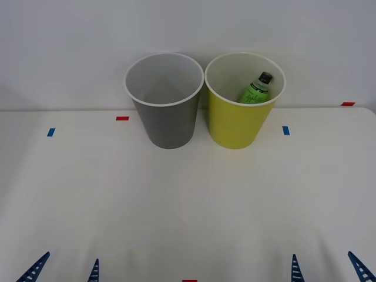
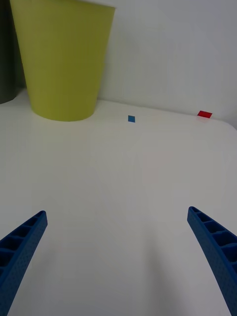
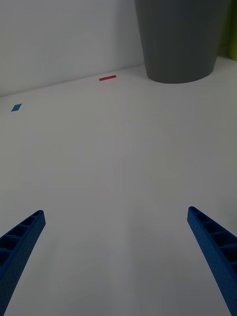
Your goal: Put cans in the gray bin and PET bottles in the light green bin.
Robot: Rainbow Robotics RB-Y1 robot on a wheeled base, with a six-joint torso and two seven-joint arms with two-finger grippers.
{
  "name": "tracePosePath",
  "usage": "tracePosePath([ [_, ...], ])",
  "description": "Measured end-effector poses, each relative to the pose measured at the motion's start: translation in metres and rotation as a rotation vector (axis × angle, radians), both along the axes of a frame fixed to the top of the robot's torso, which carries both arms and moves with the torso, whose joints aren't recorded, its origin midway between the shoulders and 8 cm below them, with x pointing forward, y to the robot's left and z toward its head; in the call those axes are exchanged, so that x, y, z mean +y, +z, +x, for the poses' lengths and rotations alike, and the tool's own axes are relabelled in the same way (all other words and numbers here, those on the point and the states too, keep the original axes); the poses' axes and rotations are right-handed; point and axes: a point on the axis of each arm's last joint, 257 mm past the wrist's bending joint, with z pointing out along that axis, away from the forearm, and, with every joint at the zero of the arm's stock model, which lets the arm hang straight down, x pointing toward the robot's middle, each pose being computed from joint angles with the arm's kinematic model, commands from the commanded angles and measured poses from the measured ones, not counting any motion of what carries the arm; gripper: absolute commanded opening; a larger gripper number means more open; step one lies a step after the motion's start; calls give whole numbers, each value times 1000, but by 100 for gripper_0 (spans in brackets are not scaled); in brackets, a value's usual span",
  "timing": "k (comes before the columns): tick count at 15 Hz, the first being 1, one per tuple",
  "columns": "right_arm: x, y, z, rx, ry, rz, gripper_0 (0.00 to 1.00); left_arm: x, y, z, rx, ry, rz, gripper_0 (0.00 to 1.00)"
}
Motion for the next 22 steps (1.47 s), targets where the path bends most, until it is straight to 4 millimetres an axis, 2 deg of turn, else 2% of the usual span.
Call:
tracePosePath([
  [4,4,-6,-7,19,-13,23,98,0,0,0,0,0,0,100],
  [22,5,-6,-7,18,-11,22,98,0,0,0,0,0,0,100],
])
